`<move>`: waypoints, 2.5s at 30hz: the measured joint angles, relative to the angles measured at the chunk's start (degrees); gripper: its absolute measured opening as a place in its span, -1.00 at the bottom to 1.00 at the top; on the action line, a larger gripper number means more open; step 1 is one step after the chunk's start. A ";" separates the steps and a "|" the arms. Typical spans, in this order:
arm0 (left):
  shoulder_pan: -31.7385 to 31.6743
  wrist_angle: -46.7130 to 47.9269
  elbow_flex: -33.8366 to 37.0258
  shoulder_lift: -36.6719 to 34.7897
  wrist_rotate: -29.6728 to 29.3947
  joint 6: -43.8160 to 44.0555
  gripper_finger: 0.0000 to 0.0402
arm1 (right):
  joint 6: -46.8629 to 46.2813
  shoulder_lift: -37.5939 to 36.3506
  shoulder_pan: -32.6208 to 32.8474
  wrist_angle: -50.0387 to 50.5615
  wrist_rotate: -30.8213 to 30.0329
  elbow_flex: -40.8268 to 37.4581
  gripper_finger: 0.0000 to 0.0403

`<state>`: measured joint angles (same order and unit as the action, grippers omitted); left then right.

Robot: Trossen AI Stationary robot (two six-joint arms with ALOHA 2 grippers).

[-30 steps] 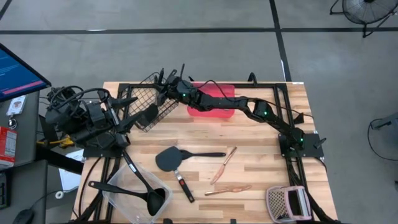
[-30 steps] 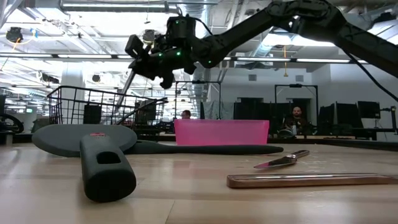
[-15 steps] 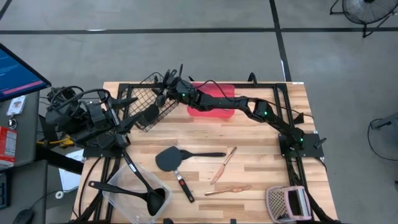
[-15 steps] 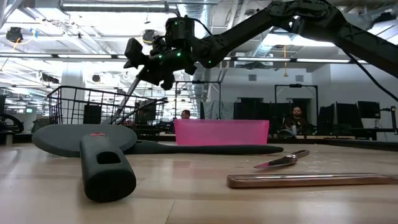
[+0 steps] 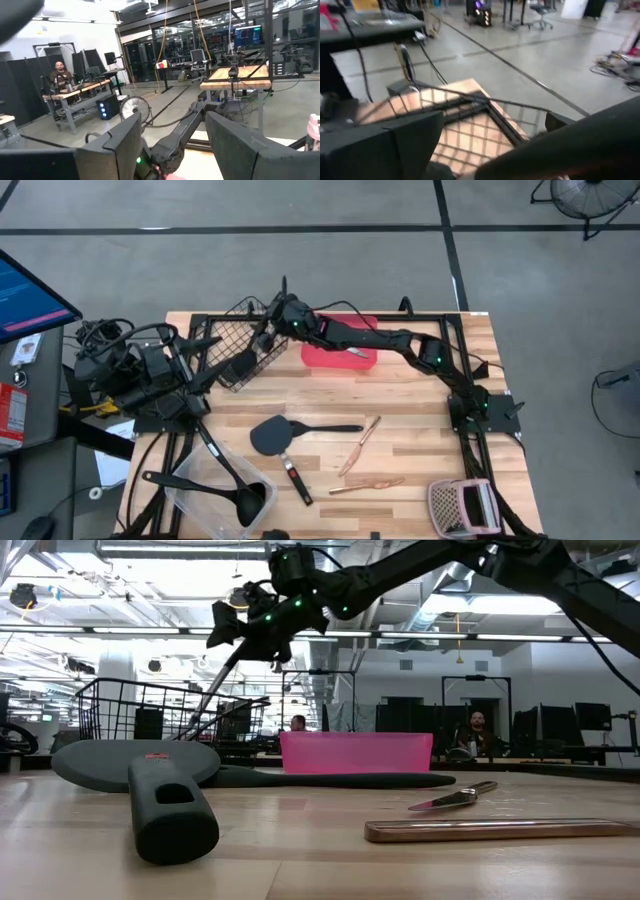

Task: Pick & Place Kitchen Items
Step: Put the spatula into the wire basket, then put the big spatula into the wire basket

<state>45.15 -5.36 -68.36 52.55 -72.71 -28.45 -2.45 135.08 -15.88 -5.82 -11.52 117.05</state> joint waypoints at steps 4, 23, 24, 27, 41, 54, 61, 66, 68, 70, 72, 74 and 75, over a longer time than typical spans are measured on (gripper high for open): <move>0.00 0.04 0.00 -0.01 -0.44 0.23 0.02 | 2.36 -1.22 -0.11 2.68 -1.61 0.00 0.75; 0.00 0.13 0.00 0.00 -1.35 0.26 0.02 | 18.57 -3.66 2.10 19.53 -14.16 -0.01 0.64; 0.00 0.11 0.00 -0.01 -1.35 0.26 0.02 | 18.75 -3.77 2.05 19.89 -14.33 -0.02 0.64; 0.00 0.23 0.00 0.01 -1.33 0.26 0.02 | 18.69 -5.06 1.76 22.44 -14.11 -0.10 0.64; 0.00 0.19 0.00 0.01 -1.29 0.46 0.02 | 12.17 -6.22 1.19 29.53 -0.34 -0.02 0.64; 0.02 0.46 0.00 -0.01 -1.48 0.28 0.02 | 17.46 -8.24 0.22 45.05 6.12 -0.07 0.63; 0.01 0.52 0.00 0.01 -2.19 0.26 0.02 | 18.03 -11.88 0.46 54.39 6.66 -0.07 0.63; 0.02 1.53 0.00 0.01 -4.07 0.25 0.02 | 10.93 -20.67 2.25 73.98 7.59 0.00 0.63; 0.02 1.52 0.00 0.01 -4.09 0.26 0.02 | 4.49 -23.85 3.99 81.66 7.61 -0.15 0.63; 0.02 1.60 0.00 0.01 -4.09 0.26 0.02 | -1.99 -27.15 6.76 88.95 7.31 -1.41 0.63; 0.02 2.09 0.00 0.01 -4.22 0.33 0.02 | -6.95 -30.69 10.63 92.63 6.96 -3.80 0.63; 0.02 2.61 0.00 0.03 -4.26 0.42 0.02 | -11.20 -34.44 15.75 93.16 5.18 -7.86 0.63; 0.02 2.83 0.00 0.03 -4.26 0.42 0.02 | -13.33 -36.20 18.39 92.30 3.79 -10.38 0.63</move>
<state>45.17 -2.53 -68.36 52.58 -76.97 -28.03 -15.78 98.88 2.52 86.48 -7.73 106.67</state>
